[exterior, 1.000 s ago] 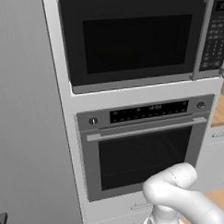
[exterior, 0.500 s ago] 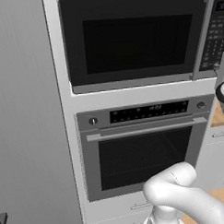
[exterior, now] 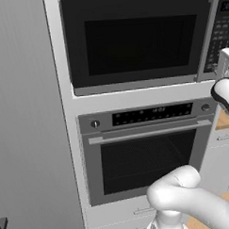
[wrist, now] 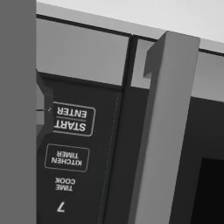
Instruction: Open the microwave, place the bowl with waffle inside the microwave, then close the microwave door and turn it on.
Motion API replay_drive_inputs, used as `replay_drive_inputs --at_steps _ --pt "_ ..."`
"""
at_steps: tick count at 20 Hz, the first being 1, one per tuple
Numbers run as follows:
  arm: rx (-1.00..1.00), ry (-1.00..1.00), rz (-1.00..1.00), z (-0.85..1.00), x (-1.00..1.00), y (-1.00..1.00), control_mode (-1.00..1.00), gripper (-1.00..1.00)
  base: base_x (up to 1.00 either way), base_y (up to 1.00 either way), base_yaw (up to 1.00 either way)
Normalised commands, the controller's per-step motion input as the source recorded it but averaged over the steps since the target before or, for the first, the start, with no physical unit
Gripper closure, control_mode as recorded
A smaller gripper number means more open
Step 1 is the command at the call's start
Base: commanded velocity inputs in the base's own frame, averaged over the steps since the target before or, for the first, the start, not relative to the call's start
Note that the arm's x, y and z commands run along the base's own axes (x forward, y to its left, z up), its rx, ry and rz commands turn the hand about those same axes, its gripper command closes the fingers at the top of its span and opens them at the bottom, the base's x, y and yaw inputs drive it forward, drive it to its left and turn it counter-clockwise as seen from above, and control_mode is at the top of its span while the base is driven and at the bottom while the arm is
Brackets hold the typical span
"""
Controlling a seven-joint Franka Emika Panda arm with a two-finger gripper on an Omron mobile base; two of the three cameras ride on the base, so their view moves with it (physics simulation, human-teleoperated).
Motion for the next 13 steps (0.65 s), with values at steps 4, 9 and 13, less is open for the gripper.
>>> replay_drive_inputs --at_steps 4,9,13 --pt "0.0 0.05 0.0 0.0 0.19 0.0 -1.0 1.0 0.0 0.0 0.0" --pt "0.03 0.06 0.0 -0.09 0.13 0.02 -1.0 1.0 0.0 0.0 0.0" --pt "0.05 0.06 0.0 -0.21 0.06 0.2 -1.0 1.0 0.0 0.0 0.0"
